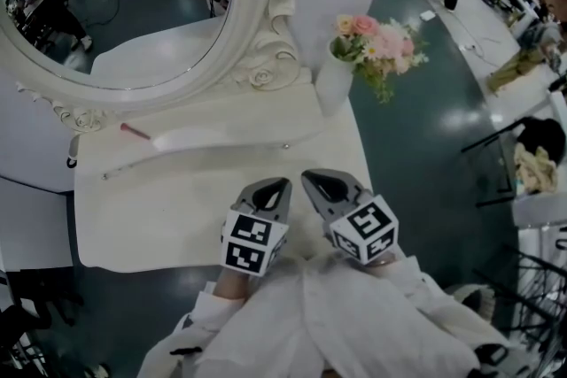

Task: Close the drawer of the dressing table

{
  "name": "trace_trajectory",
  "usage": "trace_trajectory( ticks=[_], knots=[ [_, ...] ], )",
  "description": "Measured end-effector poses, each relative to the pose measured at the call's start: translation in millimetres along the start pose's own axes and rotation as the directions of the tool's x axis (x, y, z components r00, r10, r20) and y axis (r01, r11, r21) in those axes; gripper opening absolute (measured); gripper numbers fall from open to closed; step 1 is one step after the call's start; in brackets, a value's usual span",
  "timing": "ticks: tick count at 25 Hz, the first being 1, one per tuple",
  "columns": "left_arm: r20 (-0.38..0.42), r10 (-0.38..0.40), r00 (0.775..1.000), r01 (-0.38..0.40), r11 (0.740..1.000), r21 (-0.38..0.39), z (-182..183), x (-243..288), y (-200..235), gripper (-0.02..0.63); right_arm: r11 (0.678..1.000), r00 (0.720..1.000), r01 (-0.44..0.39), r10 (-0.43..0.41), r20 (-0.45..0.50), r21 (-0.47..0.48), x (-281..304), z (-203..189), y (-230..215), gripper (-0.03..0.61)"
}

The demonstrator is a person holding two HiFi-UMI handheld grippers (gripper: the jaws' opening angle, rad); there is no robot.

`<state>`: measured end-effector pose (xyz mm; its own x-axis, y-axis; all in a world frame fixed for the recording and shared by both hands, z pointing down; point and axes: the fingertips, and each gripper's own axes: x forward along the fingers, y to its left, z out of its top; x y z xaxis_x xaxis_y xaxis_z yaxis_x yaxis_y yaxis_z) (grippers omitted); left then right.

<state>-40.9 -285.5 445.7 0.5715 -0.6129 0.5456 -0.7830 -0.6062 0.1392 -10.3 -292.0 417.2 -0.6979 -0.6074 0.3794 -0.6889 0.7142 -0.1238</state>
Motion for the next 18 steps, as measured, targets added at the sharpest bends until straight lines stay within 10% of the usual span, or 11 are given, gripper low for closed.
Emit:
trace_trajectory(
  ticks=[18],
  knots=[
    [-0.006, -0.003, 1.0, 0.003, 1.0, 0.017, 0.1, -0.2, -4.6, 0.009, 1.0, 1.0, -0.026, 0.026, 0.001, -0.014, 1.7, 1.9, 6.3, 0.008]
  ],
)
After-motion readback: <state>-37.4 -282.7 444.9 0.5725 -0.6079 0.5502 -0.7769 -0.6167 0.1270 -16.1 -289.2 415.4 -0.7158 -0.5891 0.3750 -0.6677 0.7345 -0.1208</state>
